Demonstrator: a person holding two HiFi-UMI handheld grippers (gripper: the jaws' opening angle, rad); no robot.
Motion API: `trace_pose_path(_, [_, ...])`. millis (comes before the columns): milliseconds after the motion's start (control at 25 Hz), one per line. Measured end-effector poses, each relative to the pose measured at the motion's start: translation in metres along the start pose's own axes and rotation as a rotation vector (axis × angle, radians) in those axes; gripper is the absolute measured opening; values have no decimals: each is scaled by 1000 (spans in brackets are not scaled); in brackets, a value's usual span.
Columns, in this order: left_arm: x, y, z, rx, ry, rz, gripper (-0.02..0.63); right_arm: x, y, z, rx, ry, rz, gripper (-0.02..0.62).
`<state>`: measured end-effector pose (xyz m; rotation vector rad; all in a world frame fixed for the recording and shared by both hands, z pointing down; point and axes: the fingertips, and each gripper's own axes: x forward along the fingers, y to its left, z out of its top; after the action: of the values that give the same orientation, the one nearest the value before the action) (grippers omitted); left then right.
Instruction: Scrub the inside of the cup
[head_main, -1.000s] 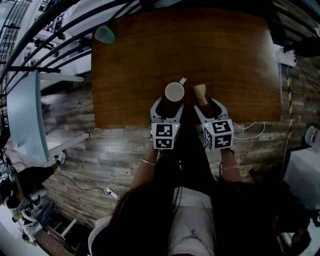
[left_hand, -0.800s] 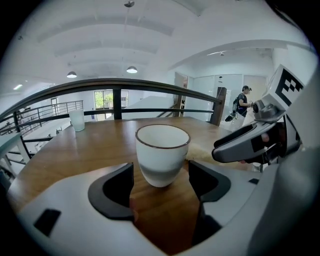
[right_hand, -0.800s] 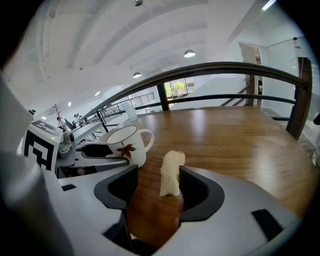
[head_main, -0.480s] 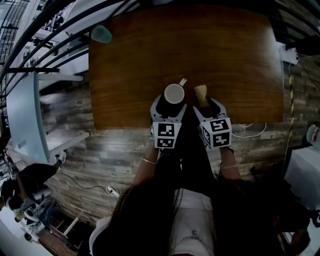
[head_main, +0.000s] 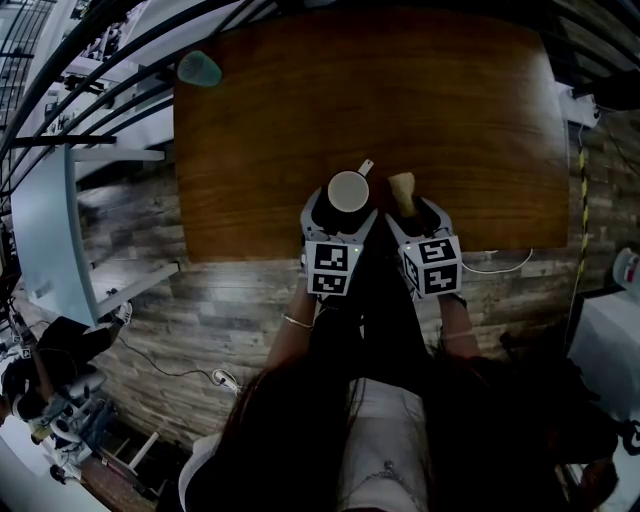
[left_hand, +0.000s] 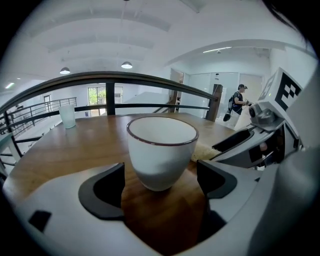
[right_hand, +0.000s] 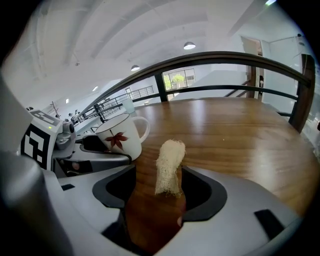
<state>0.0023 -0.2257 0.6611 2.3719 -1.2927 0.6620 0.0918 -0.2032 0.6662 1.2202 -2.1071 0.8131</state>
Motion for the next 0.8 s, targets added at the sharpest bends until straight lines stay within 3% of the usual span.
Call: trace_pose_path(800, [25, 1, 11, 37, -4, -14, 469, 15, -11, -2, -24, 47, -8, 282])
